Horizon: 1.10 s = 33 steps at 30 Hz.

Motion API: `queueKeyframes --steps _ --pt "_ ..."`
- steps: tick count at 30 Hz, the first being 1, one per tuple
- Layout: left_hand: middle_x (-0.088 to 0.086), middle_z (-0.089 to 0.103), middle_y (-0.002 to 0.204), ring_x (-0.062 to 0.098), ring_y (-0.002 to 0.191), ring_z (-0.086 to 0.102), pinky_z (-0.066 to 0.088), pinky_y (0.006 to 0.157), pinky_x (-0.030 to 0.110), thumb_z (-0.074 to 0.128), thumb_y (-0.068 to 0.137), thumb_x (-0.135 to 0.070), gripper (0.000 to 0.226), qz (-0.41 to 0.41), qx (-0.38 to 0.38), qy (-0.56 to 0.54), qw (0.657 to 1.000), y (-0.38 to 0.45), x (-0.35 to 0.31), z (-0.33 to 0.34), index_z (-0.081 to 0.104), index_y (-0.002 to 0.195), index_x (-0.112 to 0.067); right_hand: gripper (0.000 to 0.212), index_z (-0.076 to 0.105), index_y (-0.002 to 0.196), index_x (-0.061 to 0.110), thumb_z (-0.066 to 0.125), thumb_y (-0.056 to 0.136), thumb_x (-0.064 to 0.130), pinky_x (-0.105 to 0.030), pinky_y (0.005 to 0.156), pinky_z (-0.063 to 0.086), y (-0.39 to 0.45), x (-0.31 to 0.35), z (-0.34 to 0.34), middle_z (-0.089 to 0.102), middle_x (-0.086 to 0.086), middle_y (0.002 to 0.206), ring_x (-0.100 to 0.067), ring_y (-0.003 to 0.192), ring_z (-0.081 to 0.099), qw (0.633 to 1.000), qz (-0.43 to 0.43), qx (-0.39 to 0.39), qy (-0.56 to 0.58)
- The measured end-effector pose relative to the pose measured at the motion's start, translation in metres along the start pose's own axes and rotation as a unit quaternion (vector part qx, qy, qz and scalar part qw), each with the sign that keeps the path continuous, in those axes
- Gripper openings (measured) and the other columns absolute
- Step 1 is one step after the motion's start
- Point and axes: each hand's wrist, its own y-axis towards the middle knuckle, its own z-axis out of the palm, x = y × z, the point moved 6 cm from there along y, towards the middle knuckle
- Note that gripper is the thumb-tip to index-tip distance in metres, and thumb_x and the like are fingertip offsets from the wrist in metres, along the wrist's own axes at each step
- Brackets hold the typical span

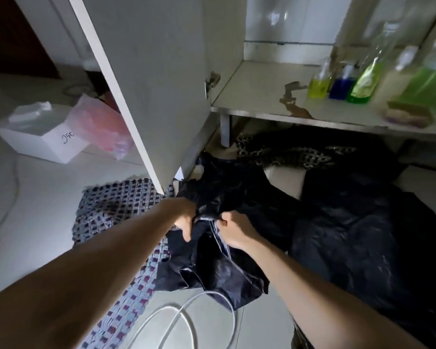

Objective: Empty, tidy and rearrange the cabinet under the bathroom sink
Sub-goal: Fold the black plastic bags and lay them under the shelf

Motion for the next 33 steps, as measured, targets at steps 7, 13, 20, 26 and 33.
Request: queueKeyframes --steps 7,13,20,26,33 --pt "0.008 0.067 0.11 0.029 0.103 0.064 0.051 0.081 0.035 0.061 0.082 -0.018 0.034 -0.034 -0.288 -0.102 0.952 -0.073 0.0 -0.12 0.064 0.116 -0.014 0.021 0.05 0.081 0.01 0.044 0.096 0.024 -0.025 0.067 0.033 -0.013 0.025 -0.171 0.053 -0.011 0.087 -0.027 0.089 0.057 0.989 -0.055 -0.111 -0.077" --pt "0.012 0.067 0.103 0.034 0.101 0.064 0.049 0.091 0.045 0.054 0.083 -0.008 0.029 0.002 -0.488 -0.187 0.853 -0.173 -0.045 -0.213 0.068 0.105 -0.019 0.023 0.045 0.079 0.009 0.042 0.098 0.02 -0.028 0.064 0.034 -0.087 -0.001 -0.302 0.054 -0.016 0.085 -0.033 0.092 0.059 0.958 -0.026 -0.244 -0.152" --pt "-0.002 0.069 0.097 0.023 0.104 0.06 0.022 0.106 0.055 0.058 0.086 -0.016 0.023 0.122 -0.583 -0.118 0.795 -0.274 -0.192 -0.258 0.069 0.1 -0.029 0.046 0.054 0.115 0.013 0.062 0.08 0.041 -0.037 0.085 0.05 -0.174 -0.005 -0.339 0.063 -0.005 0.106 -0.026 0.099 0.061 0.917 -0.111 -0.358 -0.14" --pt "0.005 0.011 0.16 0.021 0.147 0.01 -0.01 0.11 0.058 0.069 0.077 -0.049 0.097 0.222 -0.713 -0.128 0.653 -0.304 -0.232 -0.242 0.008 0.15 -0.03 0.011 0.065 0.087 0.008 0.055 0.09 0.011 -0.027 0.062 0.031 -0.222 -0.058 -0.377 0.065 -0.015 0.081 -0.032 0.081 0.06 0.865 -0.049 -0.487 0.108" --pt "0.012 0.036 0.149 0.029 0.133 0.041 0.034 0.111 0.053 0.088 0.048 -0.049 0.13 0.313 -0.328 -0.454 0.767 -0.183 -0.255 -0.201 0.008 0.149 -0.025 0.02 0.063 0.1 0.004 0.054 0.086 0.015 -0.035 0.074 0.047 -0.236 -0.133 -0.383 0.064 -0.013 0.087 -0.029 0.081 0.062 0.786 0.036 -0.428 0.444"
